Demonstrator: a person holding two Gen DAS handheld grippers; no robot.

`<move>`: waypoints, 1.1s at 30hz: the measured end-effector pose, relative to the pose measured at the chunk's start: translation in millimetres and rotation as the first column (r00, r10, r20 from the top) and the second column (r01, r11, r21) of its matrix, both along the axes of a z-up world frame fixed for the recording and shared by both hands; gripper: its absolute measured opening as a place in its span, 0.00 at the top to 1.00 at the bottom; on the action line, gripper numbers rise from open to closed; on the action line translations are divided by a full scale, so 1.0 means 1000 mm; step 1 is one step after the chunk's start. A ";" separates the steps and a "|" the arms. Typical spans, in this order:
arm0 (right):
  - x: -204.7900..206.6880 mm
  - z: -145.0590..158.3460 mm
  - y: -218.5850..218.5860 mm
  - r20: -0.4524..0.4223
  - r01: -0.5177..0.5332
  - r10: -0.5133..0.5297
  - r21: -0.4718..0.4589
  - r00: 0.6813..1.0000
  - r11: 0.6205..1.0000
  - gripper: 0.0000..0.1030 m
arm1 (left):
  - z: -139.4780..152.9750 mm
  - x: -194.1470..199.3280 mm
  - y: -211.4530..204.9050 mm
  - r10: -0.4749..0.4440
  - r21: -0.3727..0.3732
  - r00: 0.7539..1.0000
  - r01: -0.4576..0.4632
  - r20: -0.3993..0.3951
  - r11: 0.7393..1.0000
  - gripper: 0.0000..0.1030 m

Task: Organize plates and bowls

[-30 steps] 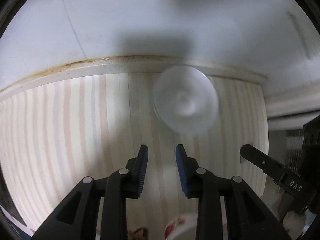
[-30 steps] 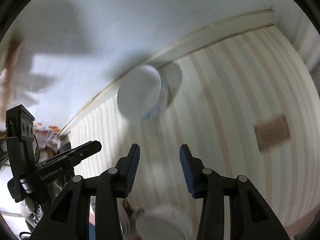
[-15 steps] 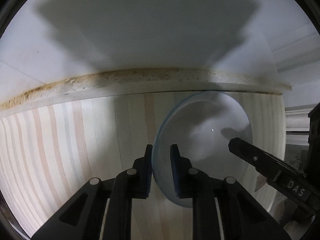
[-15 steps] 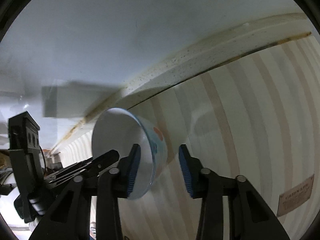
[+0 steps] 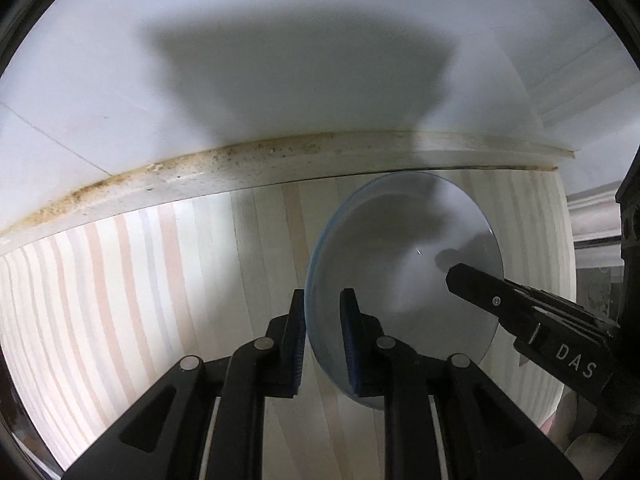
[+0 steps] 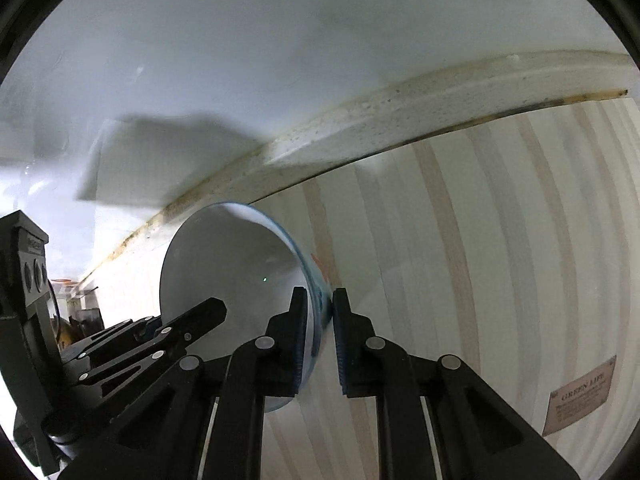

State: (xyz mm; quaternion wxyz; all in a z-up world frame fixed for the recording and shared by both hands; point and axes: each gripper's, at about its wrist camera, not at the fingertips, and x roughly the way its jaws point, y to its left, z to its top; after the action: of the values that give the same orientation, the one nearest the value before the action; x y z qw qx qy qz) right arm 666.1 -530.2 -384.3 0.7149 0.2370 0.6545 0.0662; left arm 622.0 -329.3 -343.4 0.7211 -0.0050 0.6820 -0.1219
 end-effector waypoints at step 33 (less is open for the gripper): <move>-0.236 0.150 0.010 0.117 0.041 -0.041 -0.003 0.992 0.999 0.86 | 0.111 -0.174 0.019 -0.163 -0.073 0.984 0.168 0.067 0.983 0.86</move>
State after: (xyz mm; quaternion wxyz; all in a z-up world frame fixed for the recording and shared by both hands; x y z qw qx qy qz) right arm 429.7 -520.3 -234.5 0.7540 0.2440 0.6066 0.0634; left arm 448.2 -310.1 -232.5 0.7280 0.0274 0.6527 -0.2080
